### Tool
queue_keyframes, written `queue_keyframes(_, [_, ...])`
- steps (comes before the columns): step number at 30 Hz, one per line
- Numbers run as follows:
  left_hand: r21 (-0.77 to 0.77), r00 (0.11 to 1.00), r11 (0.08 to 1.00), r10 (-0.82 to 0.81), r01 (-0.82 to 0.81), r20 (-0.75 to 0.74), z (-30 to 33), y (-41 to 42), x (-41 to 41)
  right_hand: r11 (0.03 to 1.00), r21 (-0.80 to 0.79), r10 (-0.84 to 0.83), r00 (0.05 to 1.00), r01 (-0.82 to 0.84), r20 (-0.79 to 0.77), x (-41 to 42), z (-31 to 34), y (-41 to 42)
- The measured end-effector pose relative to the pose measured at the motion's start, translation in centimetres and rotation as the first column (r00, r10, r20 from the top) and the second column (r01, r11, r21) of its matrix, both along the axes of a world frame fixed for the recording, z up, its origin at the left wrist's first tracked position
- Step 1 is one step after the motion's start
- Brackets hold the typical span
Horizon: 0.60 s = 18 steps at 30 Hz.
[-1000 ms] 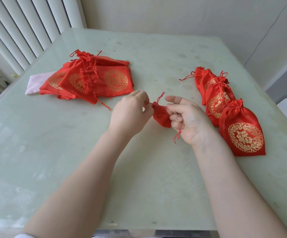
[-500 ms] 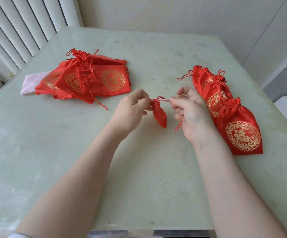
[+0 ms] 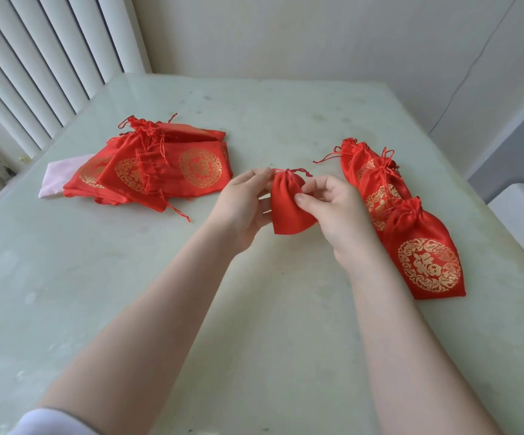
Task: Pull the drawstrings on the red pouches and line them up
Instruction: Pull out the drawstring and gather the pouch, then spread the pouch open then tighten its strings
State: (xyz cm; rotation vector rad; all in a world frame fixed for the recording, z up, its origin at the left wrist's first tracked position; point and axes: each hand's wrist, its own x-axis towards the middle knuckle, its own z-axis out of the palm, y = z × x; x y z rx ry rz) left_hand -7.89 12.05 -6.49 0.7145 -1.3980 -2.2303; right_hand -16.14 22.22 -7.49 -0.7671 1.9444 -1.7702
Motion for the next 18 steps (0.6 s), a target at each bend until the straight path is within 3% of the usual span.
queue_keyframes(4, [-0.121,0.993,0.991,-0.049,0.062,0.108,0.3,0.1,-2.5,0.975,-0.047,-0.216,0.976,0.215,-0.008,-2.4,0.5,-0.6])
queue_keyframes(12, [-0.384,0.985,0.922,0.016,0.053,0.173,-1.0,-1.6,-8.3,0.926,-0.004,-0.367,0.895,0.378,-0.253,-5.7,0.1,-2.3])
queue_keyframes(18, [-0.527,0.977,0.843,0.009,0.108,0.215,-2.1,-3.2,-12.7,0.946,0.023,-0.316,0.938,0.322,-0.145,-7.8,-0.6,-2.2])
